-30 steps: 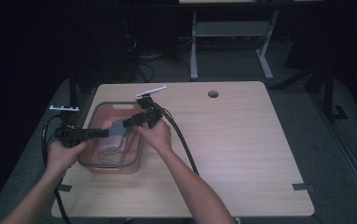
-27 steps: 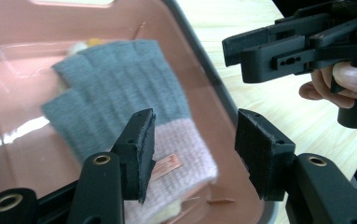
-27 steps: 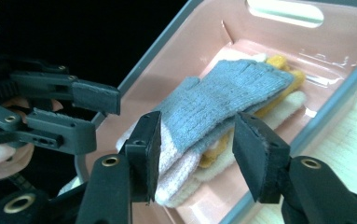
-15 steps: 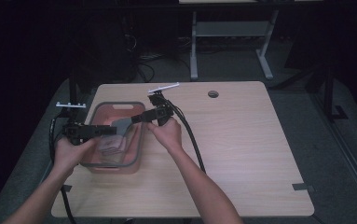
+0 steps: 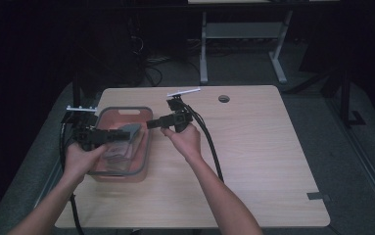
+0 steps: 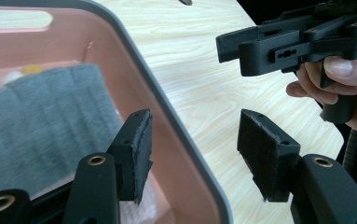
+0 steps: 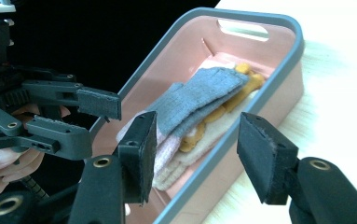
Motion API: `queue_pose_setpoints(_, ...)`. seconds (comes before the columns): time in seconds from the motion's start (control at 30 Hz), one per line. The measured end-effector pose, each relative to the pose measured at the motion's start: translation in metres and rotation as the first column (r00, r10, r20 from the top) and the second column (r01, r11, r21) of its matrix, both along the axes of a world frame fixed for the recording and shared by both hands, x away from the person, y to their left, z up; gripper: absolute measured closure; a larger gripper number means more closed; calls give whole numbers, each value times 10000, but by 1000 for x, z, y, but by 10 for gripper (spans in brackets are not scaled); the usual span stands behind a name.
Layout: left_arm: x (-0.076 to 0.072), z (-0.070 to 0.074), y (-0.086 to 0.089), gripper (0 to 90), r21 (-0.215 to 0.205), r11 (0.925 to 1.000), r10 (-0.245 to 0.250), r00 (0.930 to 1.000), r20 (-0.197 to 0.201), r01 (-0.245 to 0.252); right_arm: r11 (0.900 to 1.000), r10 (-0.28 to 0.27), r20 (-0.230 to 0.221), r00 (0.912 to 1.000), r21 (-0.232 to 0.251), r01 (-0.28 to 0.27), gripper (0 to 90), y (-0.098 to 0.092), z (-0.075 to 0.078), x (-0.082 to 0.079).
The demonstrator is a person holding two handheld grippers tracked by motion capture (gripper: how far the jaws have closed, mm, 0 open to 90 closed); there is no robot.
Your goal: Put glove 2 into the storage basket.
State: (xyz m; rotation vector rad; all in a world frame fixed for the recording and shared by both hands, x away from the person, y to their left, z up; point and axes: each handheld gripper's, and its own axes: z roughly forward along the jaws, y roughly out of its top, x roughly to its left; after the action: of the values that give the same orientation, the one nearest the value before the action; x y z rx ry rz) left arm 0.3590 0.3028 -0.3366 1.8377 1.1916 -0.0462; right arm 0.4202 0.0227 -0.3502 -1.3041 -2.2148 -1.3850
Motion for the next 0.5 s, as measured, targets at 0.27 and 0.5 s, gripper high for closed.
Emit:
queue_pose_setpoints(0.27,2,2,-16,436,-46,9996,-280,9996,84,280,10000,-83,-21,10000,53,83,459,-15,4,-4)
queue_pose_setpoints(0.5,2,3,-27,418,-6,9991,-431,9990,127,431,9994,-317,-15,9995,116,317,454,-31,6,-7)
